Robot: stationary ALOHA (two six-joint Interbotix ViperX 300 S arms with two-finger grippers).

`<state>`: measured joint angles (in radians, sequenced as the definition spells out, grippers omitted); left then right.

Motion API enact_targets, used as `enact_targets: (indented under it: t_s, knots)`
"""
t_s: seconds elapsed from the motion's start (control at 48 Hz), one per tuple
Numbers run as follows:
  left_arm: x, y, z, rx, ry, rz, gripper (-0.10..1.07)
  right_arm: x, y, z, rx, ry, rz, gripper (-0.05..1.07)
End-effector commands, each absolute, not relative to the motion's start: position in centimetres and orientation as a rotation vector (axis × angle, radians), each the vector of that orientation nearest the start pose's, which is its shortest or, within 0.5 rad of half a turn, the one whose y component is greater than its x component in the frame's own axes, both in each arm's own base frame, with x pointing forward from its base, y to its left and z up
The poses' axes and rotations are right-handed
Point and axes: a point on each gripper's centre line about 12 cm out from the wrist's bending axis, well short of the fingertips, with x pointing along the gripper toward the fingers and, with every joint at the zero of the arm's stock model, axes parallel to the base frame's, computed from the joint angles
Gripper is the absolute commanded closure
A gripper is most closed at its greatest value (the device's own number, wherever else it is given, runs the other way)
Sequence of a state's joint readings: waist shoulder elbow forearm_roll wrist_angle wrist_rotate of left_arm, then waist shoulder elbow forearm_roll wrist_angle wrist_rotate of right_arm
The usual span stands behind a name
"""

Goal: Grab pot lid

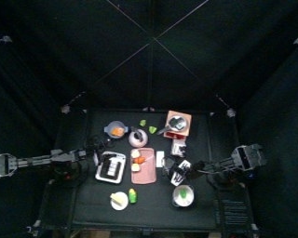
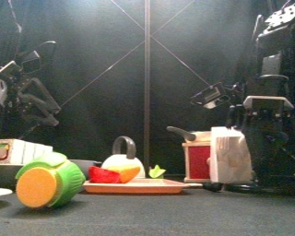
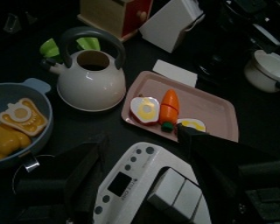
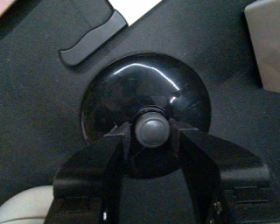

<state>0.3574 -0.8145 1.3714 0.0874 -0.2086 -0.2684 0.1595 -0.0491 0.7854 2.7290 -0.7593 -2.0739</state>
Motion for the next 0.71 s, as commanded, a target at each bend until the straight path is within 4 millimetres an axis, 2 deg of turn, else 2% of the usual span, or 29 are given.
enact_targets:
  t_s: [0.0,0.229,0.458,0.688]
  knots:
    - [17.9,6.5,18.2,-0.244,0.294,0.368,0.02,28.6,1.2,12.1,0.323,1.259,-0.613,0.30]
    - [17.9,6.5,18.2,-0.244,0.294,0.368,0.02,28.9,1.1,12.6,0.325,1.251,-0.618,0.42]
    - [17.9,6.5,18.2,-0.244,0.294,0.368,0.02,29.2,1.2,14.2,0.323,1.234,-0.629,0.43]
    - [17.9,6.6,18.2,-0.244,0.294,0.370,0.02,29.6,1.2,14.7,0.310,1.217,-0.626,0.43]
